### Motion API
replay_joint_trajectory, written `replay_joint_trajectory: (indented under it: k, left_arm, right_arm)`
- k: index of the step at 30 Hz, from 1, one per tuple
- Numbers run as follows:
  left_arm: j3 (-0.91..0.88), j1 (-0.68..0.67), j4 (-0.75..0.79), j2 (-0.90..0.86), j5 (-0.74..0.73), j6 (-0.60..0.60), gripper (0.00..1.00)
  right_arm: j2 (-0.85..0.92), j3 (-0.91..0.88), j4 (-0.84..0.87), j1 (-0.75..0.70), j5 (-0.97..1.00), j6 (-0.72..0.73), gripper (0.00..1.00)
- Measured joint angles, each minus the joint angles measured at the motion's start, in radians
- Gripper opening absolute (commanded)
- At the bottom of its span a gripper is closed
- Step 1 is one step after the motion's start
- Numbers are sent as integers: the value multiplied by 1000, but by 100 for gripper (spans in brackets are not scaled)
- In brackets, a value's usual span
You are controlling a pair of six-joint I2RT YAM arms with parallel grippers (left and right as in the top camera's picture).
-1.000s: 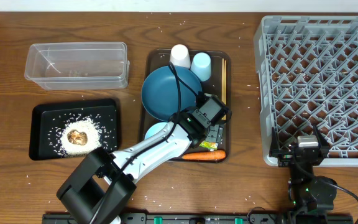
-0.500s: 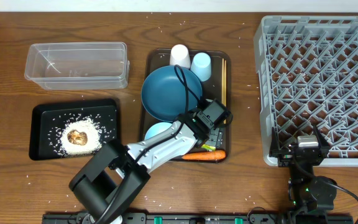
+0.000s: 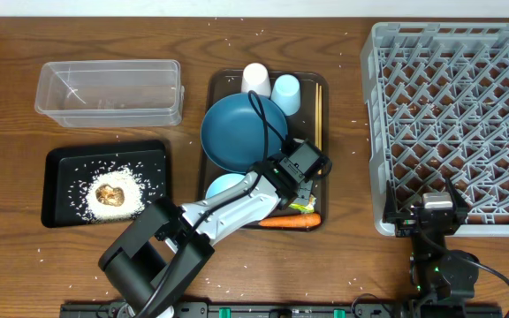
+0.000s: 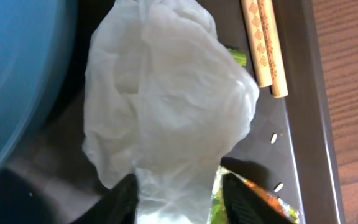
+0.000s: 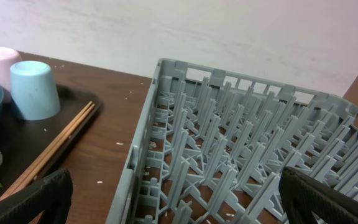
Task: Sort waste into correct bins and load items into the dishwasher rack
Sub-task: 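Close the left gripper on the white tissue, then carry the tissue to the clear plastic container and release it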
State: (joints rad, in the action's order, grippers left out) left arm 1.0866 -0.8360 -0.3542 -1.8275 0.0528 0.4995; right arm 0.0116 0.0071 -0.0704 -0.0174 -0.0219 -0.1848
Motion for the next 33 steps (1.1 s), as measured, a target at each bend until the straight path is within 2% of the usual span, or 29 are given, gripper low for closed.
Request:
replay_joint_trajectory:
  k: [6, 10, 14, 33]
  left_arm:
    - [0, 0, 0, 0, 0, -1, 21]
    - [0, 0, 0, 0, 0, -3, 19]
    - [0, 0, -2, 5, 0, -2, 6]
    - [0, 6, -9, 240, -118, -3, 6]
  right_arm:
    - [0, 0, 0, 0, 0, 0, 99]
    - [0, 0, 0, 0, 0, 0, 99]
    - [0, 0, 0, 0, 0, 0, 99]
    - [0, 0, 0, 0, 0, 0, 99]
